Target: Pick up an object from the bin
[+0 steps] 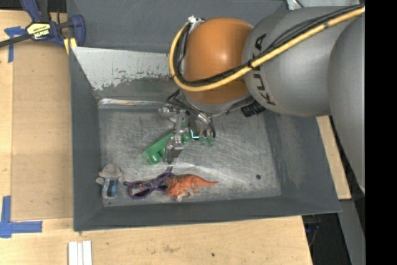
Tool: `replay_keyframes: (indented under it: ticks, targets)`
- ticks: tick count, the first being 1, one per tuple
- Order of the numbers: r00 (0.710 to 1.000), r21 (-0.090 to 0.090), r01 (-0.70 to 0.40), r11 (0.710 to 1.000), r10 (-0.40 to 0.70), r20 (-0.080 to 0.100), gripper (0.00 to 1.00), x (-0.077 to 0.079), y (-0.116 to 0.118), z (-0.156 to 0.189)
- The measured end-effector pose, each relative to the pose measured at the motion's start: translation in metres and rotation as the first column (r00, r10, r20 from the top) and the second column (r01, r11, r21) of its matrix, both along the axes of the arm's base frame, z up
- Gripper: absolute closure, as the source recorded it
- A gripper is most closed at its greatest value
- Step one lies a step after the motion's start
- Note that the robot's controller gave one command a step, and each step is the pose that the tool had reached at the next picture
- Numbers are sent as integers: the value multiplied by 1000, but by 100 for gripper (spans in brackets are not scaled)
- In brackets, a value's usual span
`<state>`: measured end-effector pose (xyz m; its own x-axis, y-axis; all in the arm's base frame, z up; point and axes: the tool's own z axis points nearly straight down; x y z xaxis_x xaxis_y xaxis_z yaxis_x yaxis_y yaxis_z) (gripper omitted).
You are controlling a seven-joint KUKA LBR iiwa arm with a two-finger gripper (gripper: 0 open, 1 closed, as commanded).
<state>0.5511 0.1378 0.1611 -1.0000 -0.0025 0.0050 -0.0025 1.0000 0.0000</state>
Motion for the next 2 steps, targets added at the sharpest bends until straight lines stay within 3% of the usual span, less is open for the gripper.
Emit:
replay_keyframes:
  ticks: [1,2]
  targets:
    - [1000,1,2,1000,-2,7,0,2,0,4]
    - [999,2,-44,999,43,16,0,-3,-29,-40]
